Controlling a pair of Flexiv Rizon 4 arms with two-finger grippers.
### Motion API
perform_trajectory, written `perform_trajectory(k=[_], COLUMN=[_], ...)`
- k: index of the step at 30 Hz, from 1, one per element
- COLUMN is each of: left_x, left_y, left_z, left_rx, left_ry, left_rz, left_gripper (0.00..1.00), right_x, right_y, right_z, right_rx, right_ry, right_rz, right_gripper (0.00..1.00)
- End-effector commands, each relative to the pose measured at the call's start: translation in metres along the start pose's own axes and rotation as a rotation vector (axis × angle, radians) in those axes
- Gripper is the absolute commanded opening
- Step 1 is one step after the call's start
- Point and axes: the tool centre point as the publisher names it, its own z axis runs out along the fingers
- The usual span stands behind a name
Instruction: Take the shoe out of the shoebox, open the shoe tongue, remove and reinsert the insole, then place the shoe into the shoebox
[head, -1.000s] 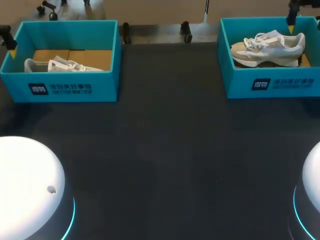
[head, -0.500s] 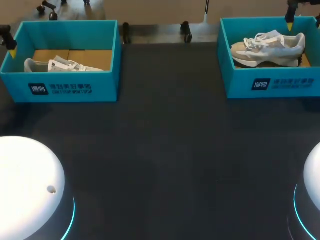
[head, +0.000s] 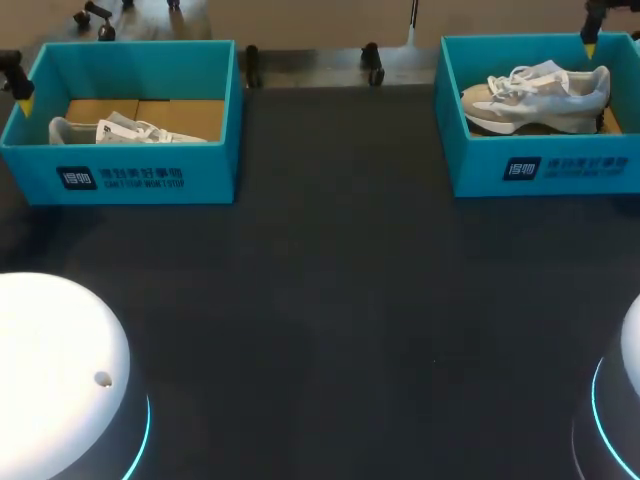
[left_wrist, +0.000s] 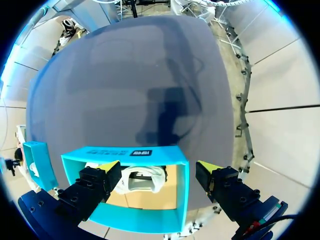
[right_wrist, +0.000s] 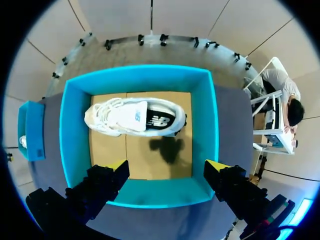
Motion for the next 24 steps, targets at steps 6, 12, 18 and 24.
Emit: perform_trajectory(k=[6, 12, 18, 24], left_x=[0.000, 0.000, 0.000, 0.000], left_y=[-0.001, -0.001, -0.001, -0.001], left_z=[0.000, 0.000, 0.000, 0.000], left_rx=[-0.003, -0.003, -0.003, -0.003], left_ry=[0.001, 0.001, 0.001, 0.001], left_rz=[0.001, 0.001, 0.001, 0.001], left_gripper=[1.00, 1.00, 1.00, 1.00], right_x=[-0.008, -0.008, -0.007, -0.003], right_y=[0.024, 0.024, 0.030, 0.037], right_z=[0.025, 0.025, 0.033, 0.051], right_rx=[0.033, 0.033, 0.049, 0.056], right_ry=[0.018, 0.018, 0.015, 0.013], right_rz=[0.005, 0.005, 0.006, 0.017], right_gripper=[1.00, 1.00, 1.00, 1.00])
